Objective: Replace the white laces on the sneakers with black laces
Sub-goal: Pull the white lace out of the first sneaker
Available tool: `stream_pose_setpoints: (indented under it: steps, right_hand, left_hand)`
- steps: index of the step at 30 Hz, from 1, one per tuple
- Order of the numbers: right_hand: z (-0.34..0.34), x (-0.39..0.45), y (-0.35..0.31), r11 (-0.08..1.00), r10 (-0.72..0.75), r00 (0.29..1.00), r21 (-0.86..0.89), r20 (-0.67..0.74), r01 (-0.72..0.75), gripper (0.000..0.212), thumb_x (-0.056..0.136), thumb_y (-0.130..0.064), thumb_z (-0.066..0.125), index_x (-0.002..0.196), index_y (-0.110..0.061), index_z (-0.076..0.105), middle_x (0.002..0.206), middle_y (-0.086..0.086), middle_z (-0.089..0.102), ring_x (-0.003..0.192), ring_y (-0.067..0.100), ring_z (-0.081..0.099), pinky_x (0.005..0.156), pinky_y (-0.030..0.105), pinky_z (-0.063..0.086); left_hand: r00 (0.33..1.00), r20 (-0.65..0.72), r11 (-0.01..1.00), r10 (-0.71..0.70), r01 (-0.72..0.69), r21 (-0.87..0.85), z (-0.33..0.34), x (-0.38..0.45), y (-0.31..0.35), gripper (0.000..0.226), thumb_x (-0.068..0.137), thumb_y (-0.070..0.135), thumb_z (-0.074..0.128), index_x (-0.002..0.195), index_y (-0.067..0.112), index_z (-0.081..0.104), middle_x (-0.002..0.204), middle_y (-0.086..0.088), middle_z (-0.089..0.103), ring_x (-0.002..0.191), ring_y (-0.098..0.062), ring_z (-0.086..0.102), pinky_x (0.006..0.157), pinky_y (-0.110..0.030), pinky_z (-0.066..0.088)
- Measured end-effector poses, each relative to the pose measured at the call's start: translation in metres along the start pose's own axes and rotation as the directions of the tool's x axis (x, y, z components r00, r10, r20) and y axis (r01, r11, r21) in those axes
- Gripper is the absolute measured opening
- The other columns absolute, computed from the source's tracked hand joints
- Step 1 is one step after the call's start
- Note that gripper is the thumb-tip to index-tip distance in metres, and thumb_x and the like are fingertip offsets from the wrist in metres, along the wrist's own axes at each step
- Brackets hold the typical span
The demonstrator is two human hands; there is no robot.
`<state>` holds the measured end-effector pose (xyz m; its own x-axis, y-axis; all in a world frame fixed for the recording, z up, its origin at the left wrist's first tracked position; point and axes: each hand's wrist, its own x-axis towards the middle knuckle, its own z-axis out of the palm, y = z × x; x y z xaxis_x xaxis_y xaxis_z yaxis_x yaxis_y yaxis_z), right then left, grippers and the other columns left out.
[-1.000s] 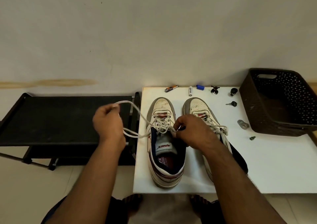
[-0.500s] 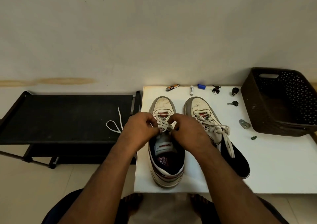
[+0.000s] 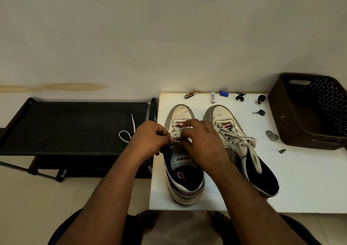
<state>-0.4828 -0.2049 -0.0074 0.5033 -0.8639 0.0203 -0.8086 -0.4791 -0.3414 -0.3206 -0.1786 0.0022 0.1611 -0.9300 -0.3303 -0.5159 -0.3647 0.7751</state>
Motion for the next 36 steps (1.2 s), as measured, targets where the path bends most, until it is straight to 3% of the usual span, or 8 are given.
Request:
stream_pose_setpoints:
  steps: [7,11,16,20,22,27,31,36]
  right_hand:
    - [-0.002,0.006,0.023,0.809,0.450,0.880,0.486,-0.154,-0.329,0.014,0.086,-0.012,0.063,0.080,-0.024,0.058,0.098,-0.001,0.061,0.096,0.017,0.057,0.072,0.023,0.036]
    - [-0.007,0.006,0.012,0.860,0.279,0.954,0.470,-0.106,-0.199,0.034,0.083,-0.022,0.071,0.116,-0.024,0.064,0.128,-0.003,0.055,0.120,0.012,0.047,0.094,0.020,0.033]
    - [0.004,0.007,0.001,0.983,0.158,0.987,0.100,-0.029,-0.154,0.016,0.087,-0.028,0.066,0.101,-0.023,0.073,0.133,-0.004,0.053,0.123,0.018,0.046,0.100,0.031,0.036]
    - [-0.016,0.007,0.021,0.714,0.561,0.796,0.618,-0.226,-0.328,0.006,0.086,-0.020,0.067,0.081,-0.018,0.071,0.085,-0.011,0.065,0.080,0.000,0.061,0.068,0.012,0.040]
    - [-0.026,0.004,0.034,0.713,0.622,0.697,0.626,-0.358,-0.315,0.007,0.086,-0.018,0.067,0.092,-0.018,0.071,0.094,-0.009,0.065,0.094,0.008,0.062,0.080,0.013,0.042]
    - [-0.008,0.006,0.008,0.948,0.179,0.969,0.292,-0.170,-0.124,0.039,0.082,-0.028,0.072,0.120,-0.025,0.065,0.146,-0.001,0.040,0.138,0.018,0.029,0.114,0.032,0.024]
    - [0.007,0.010,0.001,0.984,0.149,0.988,0.103,-0.026,-0.146,0.016,0.087,-0.028,0.066,0.101,-0.025,0.073,0.150,-0.004,0.038,0.139,0.020,0.030,0.113,0.035,0.026]
    - [-0.029,0.014,0.022,0.363,0.695,0.687,0.928,-0.213,-0.079,0.018,0.082,-0.007,0.069,0.071,-0.020,0.069,0.087,-0.002,0.070,0.076,0.004,0.061,0.076,0.014,0.046]
  left_hand:
    - [0.999,0.012,0.998,-0.038,0.038,-0.039,0.001,0.001,0.001,0.007,0.083,0.017,0.074,0.081,0.010,0.076,0.076,-0.003,0.073,0.061,-0.015,0.066,0.049,-0.024,0.051]
    - [0.999,0.013,0.999,-0.035,0.035,-0.039,0.004,0.002,0.002,0.006,0.083,0.016,0.074,0.080,0.011,0.076,0.075,-0.003,0.073,0.061,-0.013,0.066,0.048,-0.020,0.049]
    - [1.000,0.022,0.999,-0.014,0.015,-0.031,0.002,0.002,0.002,0.005,0.084,0.012,0.072,0.082,0.011,0.077,0.079,-0.003,0.073,0.072,-0.020,0.070,0.054,-0.025,0.056]
    - [0.999,0.028,0.997,-0.029,0.031,-0.064,0.002,0.001,0.001,0.006,0.082,0.015,0.075,0.080,0.009,0.076,0.080,-0.002,0.074,0.073,-0.018,0.071,0.055,-0.026,0.056]
    - [0.999,0.027,0.998,-0.032,0.033,-0.060,0.003,0.002,0.001,0.007,0.082,0.014,0.075,0.081,0.008,0.075,0.079,-0.002,0.073,0.069,-0.015,0.070,0.052,-0.021,0.053]
    - [0.999,0.019,0.999,-0.030,0.031,-0.041,0.004,0.003,0.003,0.003,0.083,0.011,0.073,0.082,0.011,0.076,0.077,-0.004,0.072,0.061,-0.011,0.068,0.046,-0.015,0.046]
    - [0.999,0.025,0.998,-0.026,0.027,-0.049,0.002,0.003,0.001,0.003,0.083,0.012,0.073,0.083,0.011,0.076,0.078,-0.004,0.073,0.067,-0.017,0.070,0.049,-0.020,0.051]
    - [0.999,0.021,0.998,-0.038,0.039,-0.053,0.002,0.004,0.000,0.005,0.082,0.014,0.075,0.079,0.010,0.076,0.075,-0.001,0.073,0.061,-0.010,0.065,0.047,-0.018,0.046]
